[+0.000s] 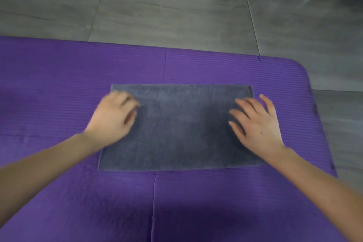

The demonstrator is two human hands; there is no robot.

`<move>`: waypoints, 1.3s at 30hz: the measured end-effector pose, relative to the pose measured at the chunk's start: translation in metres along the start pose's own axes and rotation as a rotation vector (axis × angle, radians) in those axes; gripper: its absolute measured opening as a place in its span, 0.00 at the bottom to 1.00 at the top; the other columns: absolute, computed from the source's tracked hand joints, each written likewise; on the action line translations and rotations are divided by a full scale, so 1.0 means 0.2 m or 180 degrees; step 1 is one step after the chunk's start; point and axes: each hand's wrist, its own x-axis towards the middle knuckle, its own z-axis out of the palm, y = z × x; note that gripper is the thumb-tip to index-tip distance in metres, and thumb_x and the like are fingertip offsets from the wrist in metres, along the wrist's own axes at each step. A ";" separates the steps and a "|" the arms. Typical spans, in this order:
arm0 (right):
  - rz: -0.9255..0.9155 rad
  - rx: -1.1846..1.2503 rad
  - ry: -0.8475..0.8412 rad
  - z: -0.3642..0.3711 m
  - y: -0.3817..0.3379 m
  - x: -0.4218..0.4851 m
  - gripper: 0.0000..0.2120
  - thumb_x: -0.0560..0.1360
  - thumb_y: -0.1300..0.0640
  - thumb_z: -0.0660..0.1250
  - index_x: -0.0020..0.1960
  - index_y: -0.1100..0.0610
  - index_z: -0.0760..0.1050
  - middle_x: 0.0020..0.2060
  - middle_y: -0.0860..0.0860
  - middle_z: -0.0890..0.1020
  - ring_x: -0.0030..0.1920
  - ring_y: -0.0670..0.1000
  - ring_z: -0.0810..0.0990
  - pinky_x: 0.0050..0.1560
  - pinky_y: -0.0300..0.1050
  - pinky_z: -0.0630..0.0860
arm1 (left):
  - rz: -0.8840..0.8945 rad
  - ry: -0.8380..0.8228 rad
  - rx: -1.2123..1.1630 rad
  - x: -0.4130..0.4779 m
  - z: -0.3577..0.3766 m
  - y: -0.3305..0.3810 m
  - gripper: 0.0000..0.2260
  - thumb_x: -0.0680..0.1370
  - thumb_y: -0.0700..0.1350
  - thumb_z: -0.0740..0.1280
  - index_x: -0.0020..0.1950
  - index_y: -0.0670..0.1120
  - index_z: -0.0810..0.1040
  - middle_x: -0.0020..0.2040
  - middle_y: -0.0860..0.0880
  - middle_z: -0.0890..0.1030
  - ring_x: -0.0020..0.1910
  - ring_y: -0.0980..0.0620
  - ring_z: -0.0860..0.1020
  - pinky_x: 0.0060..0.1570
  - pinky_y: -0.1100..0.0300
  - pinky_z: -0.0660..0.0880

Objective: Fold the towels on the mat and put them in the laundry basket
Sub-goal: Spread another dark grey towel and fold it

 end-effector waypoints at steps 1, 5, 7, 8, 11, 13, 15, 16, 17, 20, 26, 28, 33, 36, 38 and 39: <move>-0.0180 0.0029 -0.0046 -0.02 -0.03 -0.08 0.14 0.72 0.49 0.66 0.51 0.57 0.81 0.55 0.56 0.81 0.56 0.59 0.78 0.66 0.61 0.63 | 0.0291 -0.0278 -0.0064 -0.08 -0.01 0.07 0.12 0.74 0.48 0.60 0.49 0.43 0.79 0.46 0.44 0.78 0.44 0.42 0.75 0.45 0.50 0.75; -0.0847 0.0140 -0.0710 0.00 -0.10 -0.34 0.23 0.72 0.43 0.60 0.57 0.57 0.80 0.57 0.55 0.81 0.55 0.57 0.80 0.64 0.61 0.65 | 0.0666 -0.1218 0.0146 -0.36 -0.01 0.20 0.19 0.69 0.58 0.67 0.55 0.48 0.76 0.50 0.47 0.77 0.47 0.47 0.77 0.43 0.52 0.79; -0.0812 0.0039 -0.0951 0.02 -0.07 -0.38 0.23 0.70 0.47 0.62 0.60 0.58 0.79 0.58 0.56 0.80 0.56 0.58 0.80 0.62 0.60 0.66 | 0.0634 -0.1382 0.0480 -0.42 -0.01 0.20 0.26 0.62 0.51 0.75 0.57 0.47 0.76 0.53 0.46 0.77 0.48 0.46 0.78 0.41 0.52 0.80; -0.0709 -0.0032 -0.1035 0.02 -0.06 -0.37 0.24 0.66 0.51 0.67 0.59 0.59 0.79 0.58 0.56 0.81 0.54 0.58 0.81 0.61 0.61 0.70 | 0.0607 -0.1385 0.0605 -0.43 0.00 0.20 0.30 0.57 0.46 0.76 0.58 0.46 0.76 0.53 0.45 0.77 0.47 0.45 0.79 0.39 0.52 0.80; -0.0270 0.0022 -0.1108 -0.02 -0.02 -0.33 0.27 0.51 0.62 0.79 0.51 0.60 0.83 0.50 0.56 0.84 0.47 0.56 0.84 0.50 0.57 0.78 | 0.0443 -0.1509 0.0771 -0.44 -0.02 0.19 0.34 0.49 0.34 0.74 0.55 0.45 0.74 0.48 0.44 0.75 0.40 0.45 0.79 0.29 0.54 0.78; -0.0029 0.0327 -0.0971 -0.05 0.00 -0.32 0.21 0.51 0.64 0.78 0.45 0.59 0.83 0.43 0.53 0.85 0.40 0.53 0.85 0.45 0.52 0.80 | 0.0288 -0.1749 0.0759 -0.42 -0.05 0.18 0.25 0.51 0.31 0.74 0.46 0.44 0.75 0.41 0.45 0.76 0.34 0.44 0.78 0.24 0.55 0.76; 0.0120 0.0649 -0.0871 -0.11 0.00 -0.35 0.11 0.59 0.60 0.70 0.42 0.56 0.82 0.36 0.49 0.85 0.33 0.52 0.83 0.40 0.48 0.79 | -0.0121 -0.1985 0.0528 -0.38 -0.13 0.19 0.13 0.64 0.32 0.68 0.46 0.42 0.76 0.44 0.44 0.78 0.41 0.41 0.79 0.36 0.51 0.78; 0.0188 0.0799 -0.0889 -0.14 -0.01 -0.37 0.11 0.63 0.59 0.65 0.43 0.55 0.82 0.33 0.48 0.84 0.32 0.53 0.82 0.38 0.46 0.78 | -0.0332 -0.2092 0.0486 -0.38 -0.16 0.18 0.10 0.70 0.34 0.63 0.50 0.41 0.76 0.48 0.44 0.79 0.48 0.42 0.79 0.45 0.52 0.76; 0.0252 0.0940 -0.1139 -0.19 -0.03 -0.40 0.11 0.66 0.58 0.63 0.45 0.54 0.81 0.33 0.47 0.83 0.34 0.53 0.82 0.39 0.44 0.76 | -0.0428 -0.2234 0.0467 -0.39 -0.20 0.18 0.10 0.73 0.36 0.61 0.52 0.42 0.75 0.51 0.46 0.79 0.53 0.44 0.77 0.49 0.55 0.72; 0.0454 0.1482 -0.2433 -0.31 -0.04 -0.49 0.08 0.74 0.56 0.63 0.48 0.48 0.79 0.37 0.43 0.80 0.41 0.45 0.78 0.43 0.38 0.69 | -0.0425 -0.3043 0.0191 -0.39 -0.33 0.16 0.05 0.73 0.41 0.62 0.45 0.49 0.76 0.43 0.56 0.79 0.45 0.57 0.77 0.43 0.64 0.68; 0.1612 0.3282 -0.2473 -0.35 0.05 -0.53 0.05 0.71 0.63 0.72 0.43 0.54 0.80 0.32 0.44 0.82 0.34 0.41 0.76 0.40 0.38 0.72 | -0.1640 -0.2965 -0.1884 -0.31 -0.47 0.01 0.07 0.65 0.44 0.67 0.40 0.48 0.81 0.34 0.54 0.82 0.34 0.63 0.77 0.39 0.69 0.72; 0.2100 0.3579 -0.1914 -0.33 0.09 -0.49 0.05 0.72 0.64 0.71 0.43 0.55 0.81 0.35 0.49 0.84 0.37 0.44 0.79 0.42 0.38 0.73 | -0.1963 -0.2288 -0.2235 -0.26 -0.45 -0.04 0.01 0.73 0.39 0.70 0.43 0.44 0.81 0.36 0.51 0.83 0.34 0.62 0.78 0.39 0.72 0.73; 0.2310 0.2734 -0.1429 -0.22 0.14 -0.33 0.01 0.73 0.57 0.71 0.43 0.53 0.80 0.39 0.49 0.84 0.43 0.51 0.81 0.50 0.49 0.74 | -0.2421 -0.1368 -0.2365 -0.16 -0.32 -0.10 0.05 0.74 0.35 0.68 0.41 0.44 0.79 0.39 0.48 0.81 0.35 0.60 0.78 0.39 0.72 0.73; 0.2273 0.1698 -0.1628 -0.15 0.13 -0.27 0.05 0.72 0.48 0.70 0.43 0.48 0.77 0.39 0.45 0.80 0.45 0.50 0.78 0.45 0.46 0.73 | -0.2509 -0.1132 -0.1760 -0.13 -0.19 -0.11 0.05 0.74 0.37 0.70 0.40 0.45 0.79 0.39 0.46 0.80 0.42 0.49 0.78 0.43 0.60 0.71; 0.2210 0.1345 -0.1599 -0.10 0.12 -0.26 0.07 0.72 0.47 0.70 0.46 0.49 0.77 0.43 0.46 0.79 0.49 0.51 0.77 0.45 0.45 0.73 | -0.2532 -0.1028 -0.1259 -0.13 -0.12 -0.09 0.01 0.74 0.39 0.70 0.44 0.44 0.80 0.41 0.46 0.80 0.47 0.46 0.78 0.45 0.59 0.69; 0.2192 0.1321 -0.1561 -0.07 0.12 -0.26 0.09 0.72 0.47 0.70 0.48 0.49 0.77 0.45 0.46 0.78 0.51 0.52 0.76 0.46 0.46 0.73 | -0.2547 -0.1019 -0.1034 -0.14 -0.09 -0.08 0.02 0.74 0.41 0.70 0.46 0.45 0.80 0.44 0.46 0.81 0.49 0.45 0.78 0.45 0.59 0.69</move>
